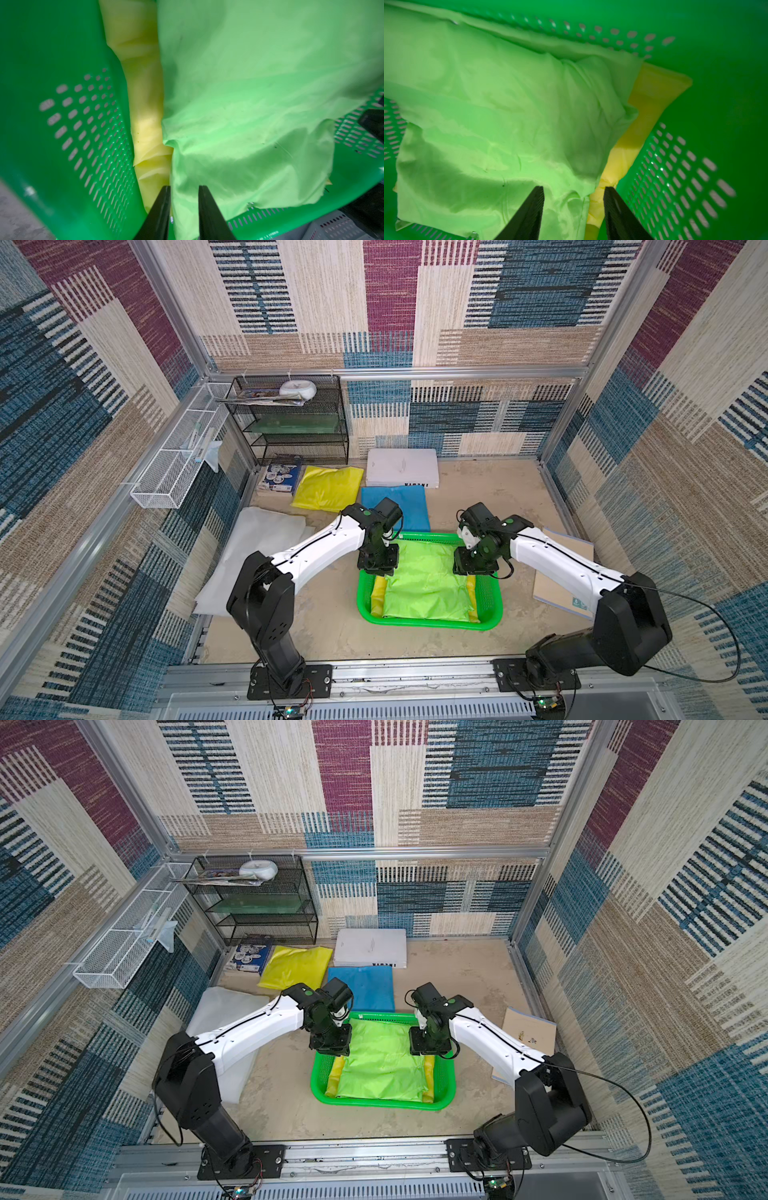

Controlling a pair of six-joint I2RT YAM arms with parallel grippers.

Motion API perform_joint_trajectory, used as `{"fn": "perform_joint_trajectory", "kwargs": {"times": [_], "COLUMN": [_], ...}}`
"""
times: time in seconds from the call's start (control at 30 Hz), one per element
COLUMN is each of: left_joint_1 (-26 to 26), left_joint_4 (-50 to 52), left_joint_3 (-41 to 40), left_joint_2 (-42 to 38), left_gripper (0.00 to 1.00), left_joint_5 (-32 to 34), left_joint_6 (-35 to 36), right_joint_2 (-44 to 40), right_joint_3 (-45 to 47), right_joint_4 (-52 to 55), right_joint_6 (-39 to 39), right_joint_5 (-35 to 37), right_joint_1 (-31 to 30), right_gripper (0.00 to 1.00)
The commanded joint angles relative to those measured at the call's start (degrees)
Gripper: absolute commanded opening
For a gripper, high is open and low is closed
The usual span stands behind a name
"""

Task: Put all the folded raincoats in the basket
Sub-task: Place the raincoat in the basket.

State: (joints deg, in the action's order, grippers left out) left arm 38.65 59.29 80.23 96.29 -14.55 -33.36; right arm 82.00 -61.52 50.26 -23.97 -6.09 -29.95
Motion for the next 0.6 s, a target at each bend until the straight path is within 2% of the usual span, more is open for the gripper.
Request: {"fn": "perform_joint_trajectory", "kwargs": {"times": [0.0,0.07,0.2,0.27,0.3,0.57], "left_joint_1": [0.0,0.0,0.0,0.0,-0.1,-1.2], "left_joint_4": [2.8,2.5,-2.7,-4.1,-4.1,-6.2], "left_joint_3": [2.7,4.8,7.3,8.5,9.3,10.8], "left_joint_2": [-1.4,0.5,5.5,7.6,8.6,14.1], "left_gripper": [0.28,0.28,0.14,0.05,0.00,0.00], "left_joint_5": [1.5,1.1,-4.1,-4.0,-3.2,0.5], "left_joint_6": [0.7,1.1,1.9,2.3,2.6,2.8], "right_joint_2": [-1.0,-0.5,2.0,3.1,3.9,10.4], "right_joint_3": [-3.2,-3.9,-4.2,-3.5,-3.3,-4.6], "right_joint_4": [3.5,1.1,-4.3,-7.0,-8.0,-10.0], "right_joint_6": [0.0,-1.5,-3.3,-4.7,-5.0,-5.6], "right_joint_5": [2.9,2.4,-1.6,-1.2,-1.4,3.7], "right_joint_1": [-0.1,-0.1,-0.2,-0.2,-0.1,-0.1], "right_gripper": [0.54,0.52,0.25,0.12,0.10,0.07]}}
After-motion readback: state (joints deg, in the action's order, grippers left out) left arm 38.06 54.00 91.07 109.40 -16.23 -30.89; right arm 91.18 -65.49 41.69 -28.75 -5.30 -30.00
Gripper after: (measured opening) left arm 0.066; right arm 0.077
